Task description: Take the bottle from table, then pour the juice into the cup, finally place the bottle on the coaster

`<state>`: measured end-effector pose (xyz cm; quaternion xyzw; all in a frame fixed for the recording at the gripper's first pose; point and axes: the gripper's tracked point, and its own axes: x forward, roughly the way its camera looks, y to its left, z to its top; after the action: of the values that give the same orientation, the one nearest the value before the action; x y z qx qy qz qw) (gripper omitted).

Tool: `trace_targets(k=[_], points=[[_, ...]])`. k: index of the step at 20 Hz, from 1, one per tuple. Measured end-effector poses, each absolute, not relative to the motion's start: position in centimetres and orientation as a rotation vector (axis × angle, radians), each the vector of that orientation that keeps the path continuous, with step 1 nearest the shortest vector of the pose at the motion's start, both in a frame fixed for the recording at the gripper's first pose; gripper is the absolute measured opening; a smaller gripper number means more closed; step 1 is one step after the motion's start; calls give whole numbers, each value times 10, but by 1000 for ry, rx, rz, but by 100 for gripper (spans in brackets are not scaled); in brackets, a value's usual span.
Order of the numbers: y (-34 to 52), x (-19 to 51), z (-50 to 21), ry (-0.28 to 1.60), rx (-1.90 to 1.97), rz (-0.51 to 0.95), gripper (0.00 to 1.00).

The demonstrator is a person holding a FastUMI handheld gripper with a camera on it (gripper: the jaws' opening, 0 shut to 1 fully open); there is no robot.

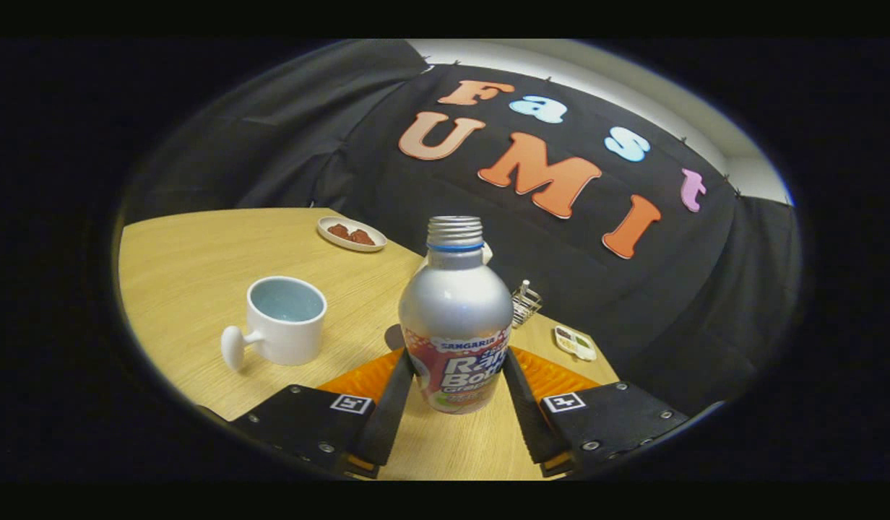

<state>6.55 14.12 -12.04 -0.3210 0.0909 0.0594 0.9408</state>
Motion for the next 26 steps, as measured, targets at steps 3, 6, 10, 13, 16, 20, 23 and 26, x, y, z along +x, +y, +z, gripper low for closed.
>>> trace_targets(k=[3, 6, 10, 13, 16, 20, 23, 26], points=[[150, 68, -117, 181, -748, 133, 71], [157, 71, -120, 183, -805, 138, 71], [162, 74, -123, 186, -909, 146, 71], [169, 75, -124, 194, -961, 157, 71], [175, 80, -123, 185, -1046, 159, 71], [178, 82, -116, 155, -1194, 143, 71], [178, 83, -115, 144, -1284, 141, 71], [179, 83, -116, 149, -1322, 150, 71]])
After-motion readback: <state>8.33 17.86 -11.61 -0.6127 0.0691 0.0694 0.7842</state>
